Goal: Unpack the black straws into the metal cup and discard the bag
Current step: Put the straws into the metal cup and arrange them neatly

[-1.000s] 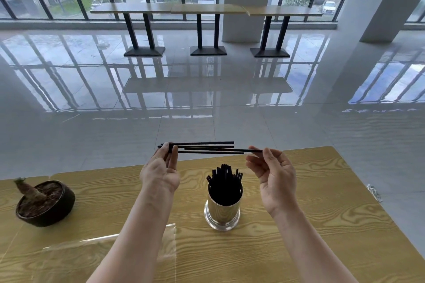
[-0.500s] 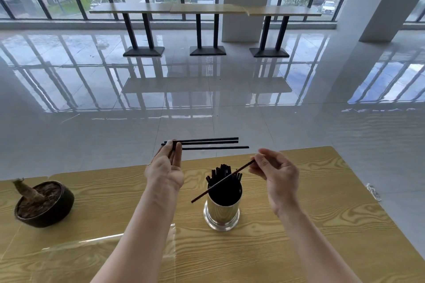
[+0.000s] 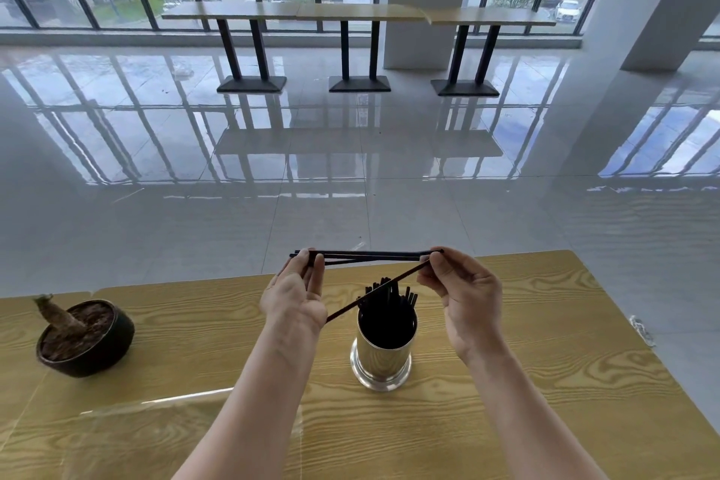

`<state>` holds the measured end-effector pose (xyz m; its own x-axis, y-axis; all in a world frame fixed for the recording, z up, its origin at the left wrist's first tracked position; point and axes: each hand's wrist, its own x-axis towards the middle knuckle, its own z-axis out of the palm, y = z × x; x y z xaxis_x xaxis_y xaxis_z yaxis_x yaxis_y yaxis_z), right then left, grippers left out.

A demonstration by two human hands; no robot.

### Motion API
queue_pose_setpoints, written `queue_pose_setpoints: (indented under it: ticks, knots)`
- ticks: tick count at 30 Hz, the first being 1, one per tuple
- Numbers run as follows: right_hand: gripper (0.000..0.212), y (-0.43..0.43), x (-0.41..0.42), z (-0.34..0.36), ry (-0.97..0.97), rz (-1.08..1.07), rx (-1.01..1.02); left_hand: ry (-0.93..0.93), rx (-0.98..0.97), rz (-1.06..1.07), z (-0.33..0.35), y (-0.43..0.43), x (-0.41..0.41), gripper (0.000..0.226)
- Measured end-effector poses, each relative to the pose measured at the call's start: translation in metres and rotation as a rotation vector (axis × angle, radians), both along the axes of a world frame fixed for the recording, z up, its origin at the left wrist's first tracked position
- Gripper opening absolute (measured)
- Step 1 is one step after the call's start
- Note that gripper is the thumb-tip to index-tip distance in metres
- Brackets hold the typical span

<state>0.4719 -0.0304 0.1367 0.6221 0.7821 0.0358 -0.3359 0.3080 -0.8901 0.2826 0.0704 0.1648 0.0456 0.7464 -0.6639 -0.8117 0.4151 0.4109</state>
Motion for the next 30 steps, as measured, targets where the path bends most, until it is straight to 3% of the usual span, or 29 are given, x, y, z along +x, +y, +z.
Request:
queue_pose_setpoints:
  ticks: [7,11,15,18,22,26,30]
  knots:
    - [0.010,-0.022,0.057,0.022,-0.027,-0.064,0.011,0.083,0.205,0.038,0.002,0.015,-0.023,0.011]
    - [0.014,-0.016,0.064,0.047,-0.376,-0.024,-0.116,0.349,0.531,-0.087,0.016,0.005,-0.012,0.013]
    - [0.018,0.005,0.040,0.076,-0.751,0.183,-0.233,0.514,0.806,-0.310,0.030,-0.013,0.009,0.017]
    - [0.023,0.022,0.018,0.095,-0.816,0.293,-0.212,0.512,0.849,-0.431,0.034,-0.022,0.021,0.018]
    - [0.029,0.036,0.005,0.106,-0.920,0.289,-0.208,0.459,0.813,-0.476,0.034,-0.028,0.023,0.018]
    - [0.020,0.027,0.010,0.111,-0.858,0.071,-0.073,0.385,0.762,-0.450,0.033,-0.026,0.014,0.017]
    - [0.015,0.010,0.011,0.102,-0.378,-0.213,0.149,0.210,0.607,-0.365,0.031,-0.021,0.010,0.017]
